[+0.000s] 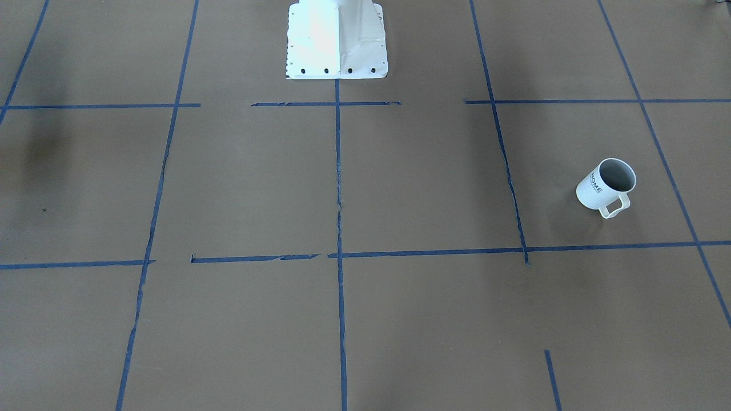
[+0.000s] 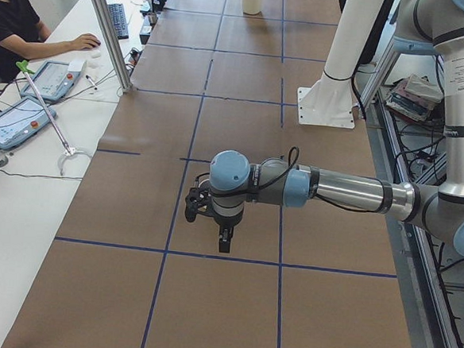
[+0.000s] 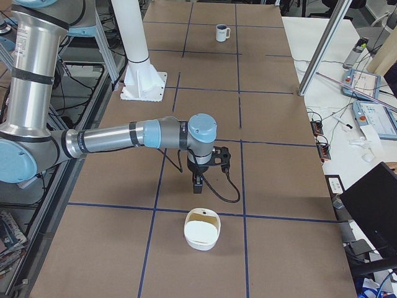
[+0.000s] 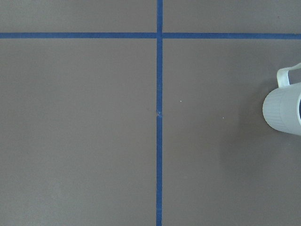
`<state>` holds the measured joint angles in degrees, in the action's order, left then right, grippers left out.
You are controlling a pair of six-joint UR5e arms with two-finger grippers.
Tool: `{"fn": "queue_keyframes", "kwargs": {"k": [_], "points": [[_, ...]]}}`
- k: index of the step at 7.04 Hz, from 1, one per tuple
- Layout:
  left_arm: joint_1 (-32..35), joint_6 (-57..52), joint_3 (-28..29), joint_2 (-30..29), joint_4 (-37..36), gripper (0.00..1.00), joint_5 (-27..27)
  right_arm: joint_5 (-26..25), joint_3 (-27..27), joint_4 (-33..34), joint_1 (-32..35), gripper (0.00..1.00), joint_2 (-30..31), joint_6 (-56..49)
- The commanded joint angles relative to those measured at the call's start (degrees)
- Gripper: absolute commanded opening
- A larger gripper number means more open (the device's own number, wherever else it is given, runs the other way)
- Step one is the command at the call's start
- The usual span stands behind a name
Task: Left arm hands cup to right arm to dump lemon
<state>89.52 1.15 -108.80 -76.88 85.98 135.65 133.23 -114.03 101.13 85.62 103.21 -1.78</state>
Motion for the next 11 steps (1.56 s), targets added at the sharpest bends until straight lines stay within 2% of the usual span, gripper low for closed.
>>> {"fn": "queue_keyframes", "kwargs": {"k": [1,2,4,6,7,8,9,11], "points": [[-0.1,-0.3,-0.7,0.2,0.3,1.00,0.1,0.0,-0.1,-0.3,-0.1,1.00,0.1,-0.1],[-1.5,-0.3,-0.2,0.2,2.1,1.00,0.2,0.1,0.1,-0.2,-0.1,1.00,0.1,0.1],[-7.0,3.4,2.1,-0.4,5.1,1.00,6.9,1.5,-0.3,-0.3,-0.1,1.00,0.1,0.4],[-14.9,27.6,2.6,-4.6,13.6,1.00,6.7,2.6,-0.2,-0.3,-1.0,1.00,-0.1,0.4],[-19.9,35.2,3.1,-8.2,13.8,1.00,3.3,2.6,-0.2,-0.3,-1.6,1.00,-0.2,0.4],[-24.4,38.2,3.5,-10.5,14.0,1.00,-2.6,2.6,-0.3,-0.3,-2.3,1.00,-0.3,0.4],[-25.9,38.3,6.6,-12.0,15.1,1.00,-3.4,2.4,-0.1,-0.4,-2.4,1.00,-0.6,0.3],[-25.9,38.3,13.6,-12.1,24.7,1.00,-3.5,2.5,-0.1,-0.4,-3.1,1.00,-0.6,0.5]]}}
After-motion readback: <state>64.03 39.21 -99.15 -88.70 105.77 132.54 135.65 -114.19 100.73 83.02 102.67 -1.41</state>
